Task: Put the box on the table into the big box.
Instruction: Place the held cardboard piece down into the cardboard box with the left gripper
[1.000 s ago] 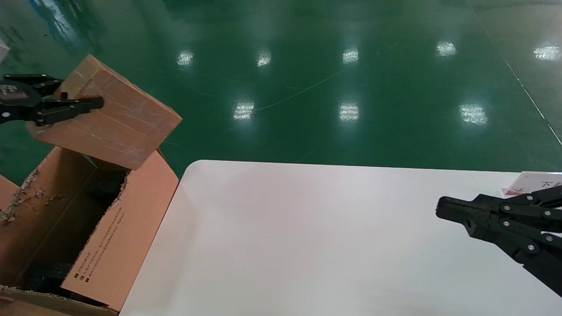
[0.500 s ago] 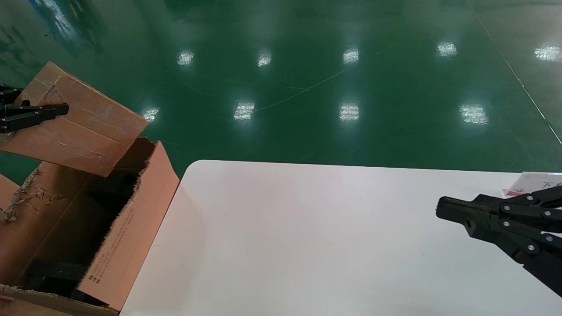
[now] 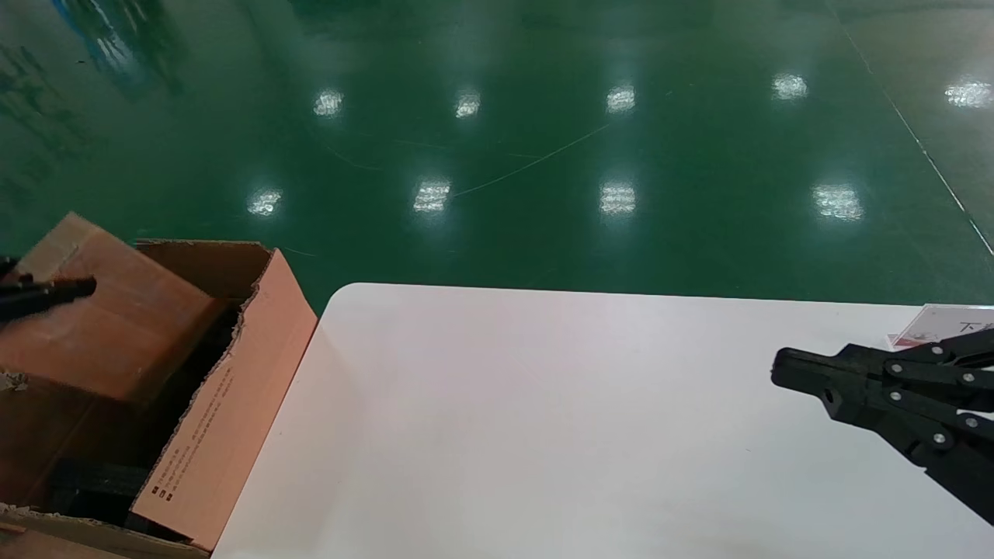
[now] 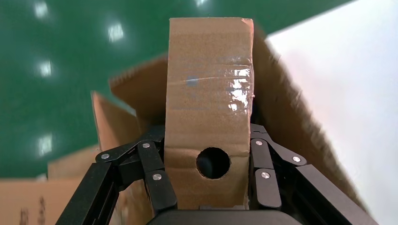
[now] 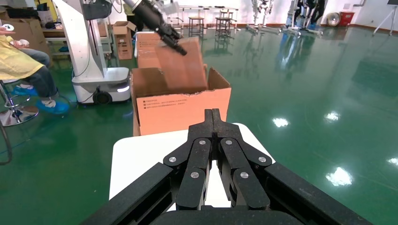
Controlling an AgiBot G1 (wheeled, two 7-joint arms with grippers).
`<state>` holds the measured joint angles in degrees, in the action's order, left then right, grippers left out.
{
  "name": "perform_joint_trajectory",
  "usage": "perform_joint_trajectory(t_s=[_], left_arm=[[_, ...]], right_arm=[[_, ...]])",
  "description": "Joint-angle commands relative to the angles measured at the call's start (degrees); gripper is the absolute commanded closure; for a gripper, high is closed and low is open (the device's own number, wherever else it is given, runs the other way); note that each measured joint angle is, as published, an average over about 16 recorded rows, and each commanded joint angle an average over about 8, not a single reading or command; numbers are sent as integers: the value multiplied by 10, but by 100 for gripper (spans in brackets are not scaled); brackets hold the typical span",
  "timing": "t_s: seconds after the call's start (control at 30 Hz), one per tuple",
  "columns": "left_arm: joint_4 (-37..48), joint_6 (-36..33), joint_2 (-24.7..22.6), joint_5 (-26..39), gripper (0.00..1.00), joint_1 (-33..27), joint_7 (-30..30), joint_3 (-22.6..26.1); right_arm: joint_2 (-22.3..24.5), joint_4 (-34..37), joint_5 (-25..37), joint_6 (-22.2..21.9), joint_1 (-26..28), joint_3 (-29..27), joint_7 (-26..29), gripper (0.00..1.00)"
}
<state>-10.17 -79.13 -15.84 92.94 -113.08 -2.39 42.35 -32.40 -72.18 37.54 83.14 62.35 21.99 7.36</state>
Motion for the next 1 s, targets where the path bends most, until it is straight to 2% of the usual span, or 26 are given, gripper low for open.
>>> perform_joint_trajectory(t_s=[0.03, 0.47, 0.97, 1.0], left_arm=[[9, 8, 0, 0, 100, 16, -1, 2], [97, 125, -35, -47, 100, 102, 25, -25], [148, 185, -42, -79, 100, 140, 71, -48], [150, 188, -41, -81, 100, 141, 73, -48]], right_arm=[[0, 0, 0, 0, 0, 0, 0, 100], [0, 0, 0, 0, 0, 0, 0, 100], [0, 0, 0, 0, 0, 0, 0, 100], [0, 0, 0, 0, 0, 0, 0, 94]])
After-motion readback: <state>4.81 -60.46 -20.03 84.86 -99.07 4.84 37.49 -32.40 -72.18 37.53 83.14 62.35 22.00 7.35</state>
